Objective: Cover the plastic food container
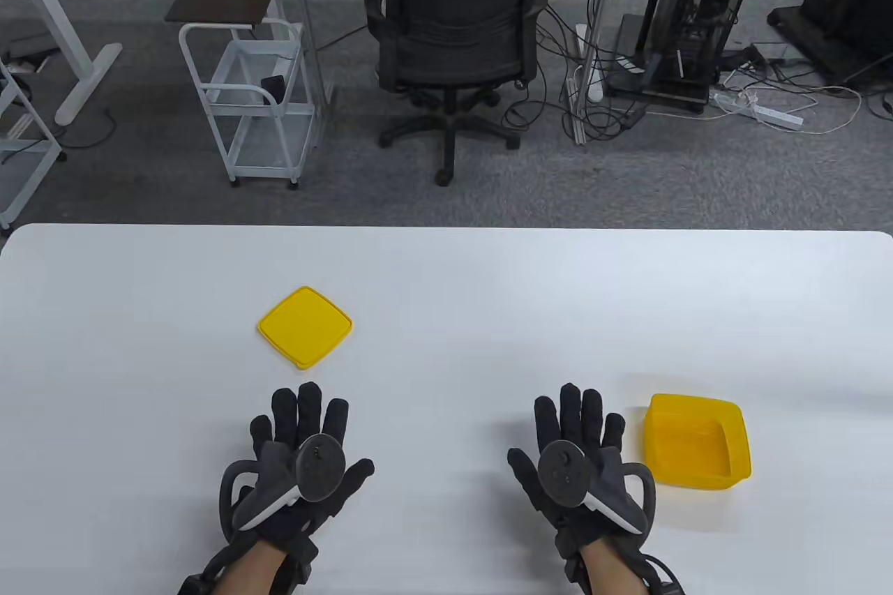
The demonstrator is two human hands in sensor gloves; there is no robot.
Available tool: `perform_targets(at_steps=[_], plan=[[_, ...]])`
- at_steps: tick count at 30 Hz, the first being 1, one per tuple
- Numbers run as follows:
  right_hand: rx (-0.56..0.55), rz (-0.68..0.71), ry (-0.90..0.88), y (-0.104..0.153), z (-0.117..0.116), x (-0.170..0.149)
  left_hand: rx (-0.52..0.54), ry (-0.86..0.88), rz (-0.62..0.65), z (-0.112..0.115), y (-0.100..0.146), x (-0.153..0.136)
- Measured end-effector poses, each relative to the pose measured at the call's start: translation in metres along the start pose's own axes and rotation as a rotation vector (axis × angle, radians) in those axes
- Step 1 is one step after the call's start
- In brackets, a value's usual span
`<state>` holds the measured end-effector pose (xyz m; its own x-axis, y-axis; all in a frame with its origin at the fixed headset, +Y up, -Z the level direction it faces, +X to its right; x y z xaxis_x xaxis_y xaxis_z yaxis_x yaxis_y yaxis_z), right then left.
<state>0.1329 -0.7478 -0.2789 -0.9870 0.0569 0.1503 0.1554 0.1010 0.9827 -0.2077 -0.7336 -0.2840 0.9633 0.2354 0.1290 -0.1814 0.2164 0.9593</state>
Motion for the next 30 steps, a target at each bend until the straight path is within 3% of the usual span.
perform_targets(at_steps=[12,21,26,30], plan=[[-0.014,-0.043,0.031,-0.001,0.004,-0.004,-0.007,0.016,0.0,0.0,-0.002,-0.002],[-0.164,-0.368,0.131,0.007,0.024,-0.047,-0.025,0.017,0.005,0.002,-0.003,-0.002],[-0.092,-0.581,0.179,0.01,0.021,-0.072,-0.036,0.014,0.006,0.003,-0.003,-0.001],[-0.037,-0.628,0.185,0.008,0.01,-0.082,-0.047,0.013,0.011,0.004,-0.004,0.0]])
Point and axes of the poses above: the tracker on the back of each hand, its own x axis roughly to the thumb side, its own y axis roughly from the fingertips to the wrist, z = x × y, the point moved 2 cm from there along -y, roughly from the wrist to the fingertips, and after that the axes turned 8 degrees about y, right-handed, at the moved point
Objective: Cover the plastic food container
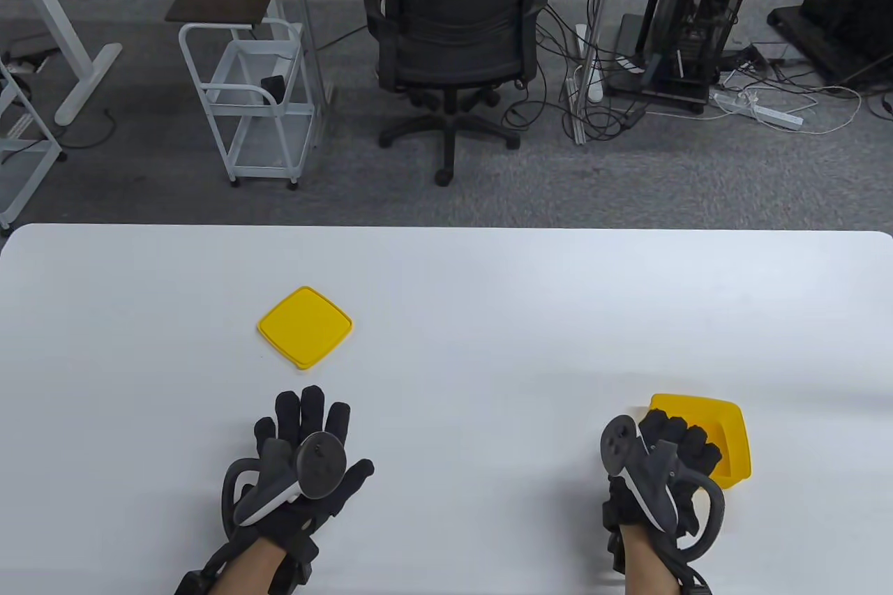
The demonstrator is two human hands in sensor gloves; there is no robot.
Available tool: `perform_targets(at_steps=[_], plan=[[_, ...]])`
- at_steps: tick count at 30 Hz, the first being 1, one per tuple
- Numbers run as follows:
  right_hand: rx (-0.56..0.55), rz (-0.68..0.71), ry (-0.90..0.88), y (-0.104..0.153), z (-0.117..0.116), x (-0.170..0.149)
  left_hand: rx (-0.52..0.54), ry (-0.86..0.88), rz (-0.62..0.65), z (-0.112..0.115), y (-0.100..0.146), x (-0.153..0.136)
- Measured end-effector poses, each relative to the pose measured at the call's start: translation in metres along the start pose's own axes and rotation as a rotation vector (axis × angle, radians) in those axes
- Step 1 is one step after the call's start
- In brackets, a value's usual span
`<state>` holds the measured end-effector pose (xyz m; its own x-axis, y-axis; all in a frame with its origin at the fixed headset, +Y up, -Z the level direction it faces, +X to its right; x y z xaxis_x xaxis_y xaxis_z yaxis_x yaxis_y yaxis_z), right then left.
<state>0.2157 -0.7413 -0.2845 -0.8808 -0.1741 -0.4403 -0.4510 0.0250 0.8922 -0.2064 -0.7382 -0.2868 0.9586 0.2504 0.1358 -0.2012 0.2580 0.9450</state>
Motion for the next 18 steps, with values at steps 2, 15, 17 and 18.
perform_targets(at_steps=[2,15,17,18], plan=[[-0.008,-0.017,0.004,-0.001,-0.002,-0.001,-0.004,0.002,0.0,0.0,0.0,0.0],[-0.126,-0.03,-0.014,0.0,0.002,-0.001,0.013,0.042,-0.003,-0.004,0.001,-0.004],[-0.147,0.007,-0.029,0.002,0.005,0.004,0.017,0.05,-0.004,-0.005,0.001,-0.005],[-0.156,0.024,-0.039,0.004,0.006,0.007,0.018,0.054,-0.004,-0.005,0.001,-0.005]])
Point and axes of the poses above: the tracker on the back of each hand, its own x axis roughly to the thumb side, its own y axis roughly from the fingertips to the wrist, z = x × y, the point moved 2 cm from there along -y, roughly from the wrist to the fingertips, and after that the axes turned 8 degrees about y, right-handed, at the moved point
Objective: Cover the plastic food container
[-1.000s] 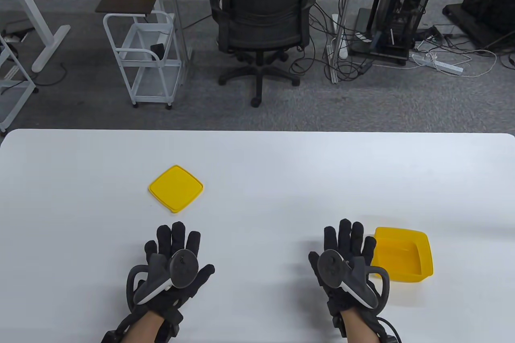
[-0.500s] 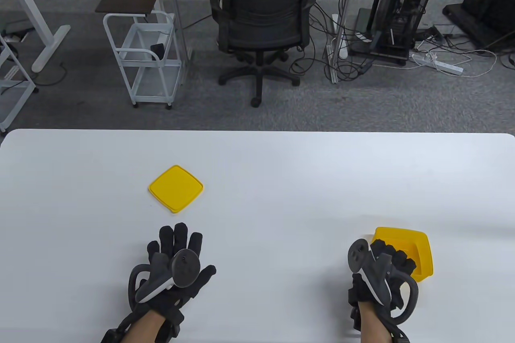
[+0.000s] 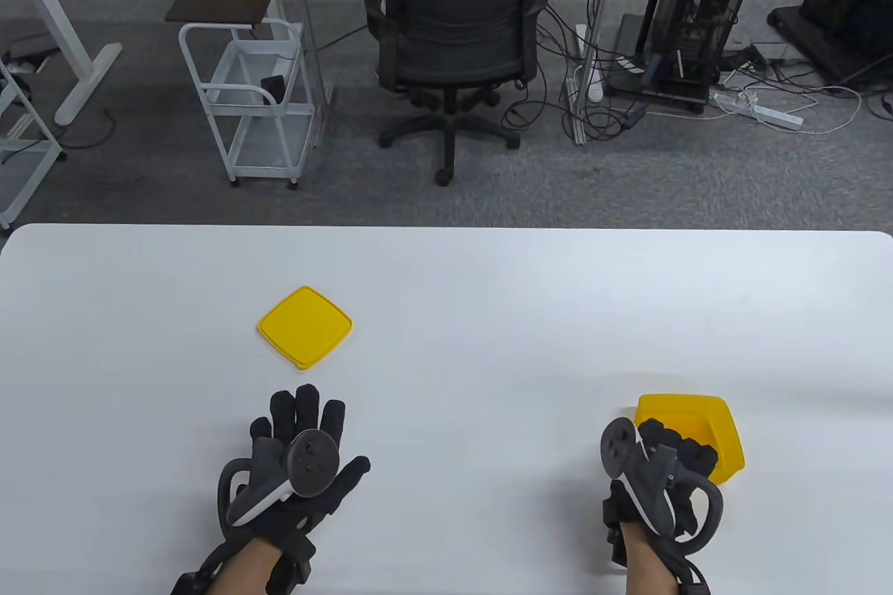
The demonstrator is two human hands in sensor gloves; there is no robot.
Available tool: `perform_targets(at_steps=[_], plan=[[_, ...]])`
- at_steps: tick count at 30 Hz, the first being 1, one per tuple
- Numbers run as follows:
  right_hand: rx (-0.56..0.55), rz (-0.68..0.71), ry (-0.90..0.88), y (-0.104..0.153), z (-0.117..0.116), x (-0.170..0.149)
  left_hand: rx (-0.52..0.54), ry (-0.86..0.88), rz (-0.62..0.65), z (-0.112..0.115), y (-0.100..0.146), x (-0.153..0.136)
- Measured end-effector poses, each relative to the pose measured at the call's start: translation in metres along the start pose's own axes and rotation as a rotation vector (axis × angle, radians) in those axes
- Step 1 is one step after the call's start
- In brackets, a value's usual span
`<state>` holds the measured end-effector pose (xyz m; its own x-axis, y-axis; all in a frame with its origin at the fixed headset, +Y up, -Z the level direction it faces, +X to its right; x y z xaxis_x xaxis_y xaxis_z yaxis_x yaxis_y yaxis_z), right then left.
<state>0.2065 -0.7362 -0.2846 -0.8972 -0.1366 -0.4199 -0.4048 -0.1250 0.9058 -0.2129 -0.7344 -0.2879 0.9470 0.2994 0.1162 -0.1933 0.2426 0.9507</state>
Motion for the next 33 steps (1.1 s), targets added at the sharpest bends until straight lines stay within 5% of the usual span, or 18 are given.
perform_targets(at_steps=[16,23,33], plan=[[-0.257,0.541,-0.181,0.051,0.05,0.108,0.002,0.015,0.002,-0.001,-0.001,-0.002],[-0.253,0.754,-0.214,0.069,0.045,0.147,0.005,0.015,-0.004,-0.001,-0.001,-0.003],[-0.187,0.854,-0.336,0.07,0.032,0.152,0.004,0.02,-0.024,-0.001,-0.001,-0.005]])
Point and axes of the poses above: the tracker on the back of each hand, its own x axis roughly to the thumb side, its own y axis roughly from the fingertips to the wrist, z = x × y, the point moved 2 cm from there along -y, roughly from the wrist to the fingertips, and after that the axes turned 8 degrees about y, right-handed, at the moved point
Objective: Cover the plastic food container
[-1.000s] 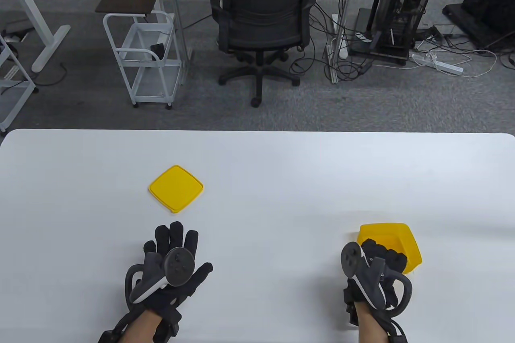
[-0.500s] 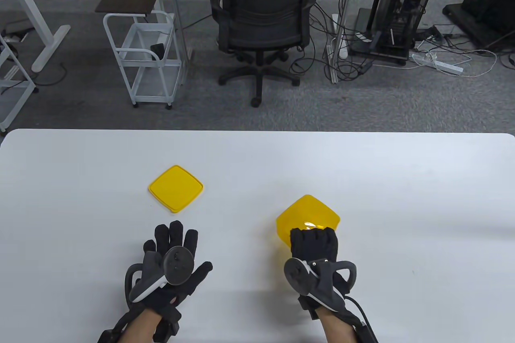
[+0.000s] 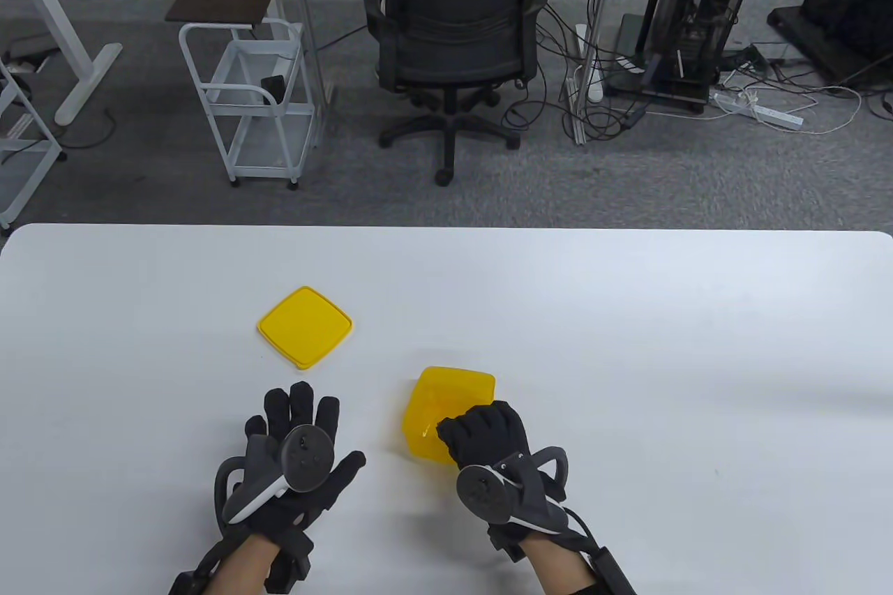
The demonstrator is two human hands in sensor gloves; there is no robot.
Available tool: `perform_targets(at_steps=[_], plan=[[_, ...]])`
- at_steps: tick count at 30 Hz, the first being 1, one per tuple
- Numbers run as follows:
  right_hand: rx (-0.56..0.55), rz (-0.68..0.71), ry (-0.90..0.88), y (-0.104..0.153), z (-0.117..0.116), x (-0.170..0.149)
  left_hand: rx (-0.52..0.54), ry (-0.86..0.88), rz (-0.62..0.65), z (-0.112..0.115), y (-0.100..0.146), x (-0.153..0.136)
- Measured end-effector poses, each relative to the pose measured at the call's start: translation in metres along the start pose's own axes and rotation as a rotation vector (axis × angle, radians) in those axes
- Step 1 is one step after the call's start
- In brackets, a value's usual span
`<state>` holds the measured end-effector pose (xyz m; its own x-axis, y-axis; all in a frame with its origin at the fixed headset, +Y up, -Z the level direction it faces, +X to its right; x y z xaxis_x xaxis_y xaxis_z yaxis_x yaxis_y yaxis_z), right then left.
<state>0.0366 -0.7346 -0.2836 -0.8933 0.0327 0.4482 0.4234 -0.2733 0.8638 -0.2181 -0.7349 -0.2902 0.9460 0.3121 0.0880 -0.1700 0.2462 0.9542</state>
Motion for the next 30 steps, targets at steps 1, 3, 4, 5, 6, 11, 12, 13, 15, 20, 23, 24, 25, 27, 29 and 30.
perform_targets(at_steps=[1,3,4,5,6,11,12,13,15,20,23,24,25,27,29,30], plan=[[0.011,0.012,-0.022,0.0,-0.002,-0.002,0.0,-0.001,-0.001,0.0,0.0,0.0],[0.041,0.037,-0.043,0.001,-0.005,-0.005,-0.002,-0.002,-0.003,0.0,0.0,0.0],[0.047,0.045,-0.044,0.002,-0.007,-0.006,-0.002,-0.003,-0.004,0.0,0.0,0.0],[0.051,0.051,-0.04,0.002,-0.008,-0.007,-0.004,-0.003,-0.004,0.0,0.0,0.0],[0.064,0.058,-0.036,0.002,-0.009,-0.008,-0.007,-0.004,-0.006,0.001,0.0,0.0],[0.082,0.076,-0.019,0.003,-0.012,-0.006,-0.016,-0.012,-0.007,0.002,-0.001,0.0],[0.085,0.08,-0.016,0.004,-0.013,-0.005,-0.019,-0.014,-0.006,0.002,-0.001,0.001],[0.098,0.086,-0.011,0.004,-0.014,-0.005,-0.02,-0.016,-0.005,0.002,-0.001,0.001],[0.117,0.092,-0.005,0.005,-0.016,-0.004,-0.021,-0.017,-0.001,0.002,-0.001,0.001],[0.134,0.074,-0.054,0.008,0.003,-0.013,-0.007,-0.001,0.003,0.0,0.001,0.0],[0.115,-0.033,-0.035,0.01,0.02,-0.03,-0.004,0.007,0.002,-0.001,0.001,-0.001],[0.102,-0.065,-0.018,0.011,0.025,-0.036,-0.004,0.008,0.002,-0.001,0.001,-0.001],[0.099,-0.118,0.009,0.014,0.03,-0.047,-0.005,0.01,0.0,-0.001,0.001,-0.001],[0.142,-0.186,0.034,0.019,0.031,-0.059,-0.006,0.013,-0.001,-0.001,0.001,-0.001],[0.233,-0.263,0.057,0.026,0.027,-0.072,-0.007,0.013,-0.003,0.0,0.002,-0.001],[0.269,-0.289,0.062,0.029,0.024,-0.076,-0.008,0.013,-0.002,0.0,0.001,-0.001]])
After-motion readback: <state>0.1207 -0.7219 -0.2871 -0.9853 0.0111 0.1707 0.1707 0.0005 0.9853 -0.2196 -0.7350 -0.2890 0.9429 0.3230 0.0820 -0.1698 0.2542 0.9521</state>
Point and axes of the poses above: the tracker on the back of each hand, its own x axis roughly to the thumb side, its own y axis roughly from the fingertips to the wrist, z = x × y, the point moved 2 cm from there along -y, roughly from the wrist to the fingertips, and after that the axes turned 8 degrees about y, right-handed, at the moved point
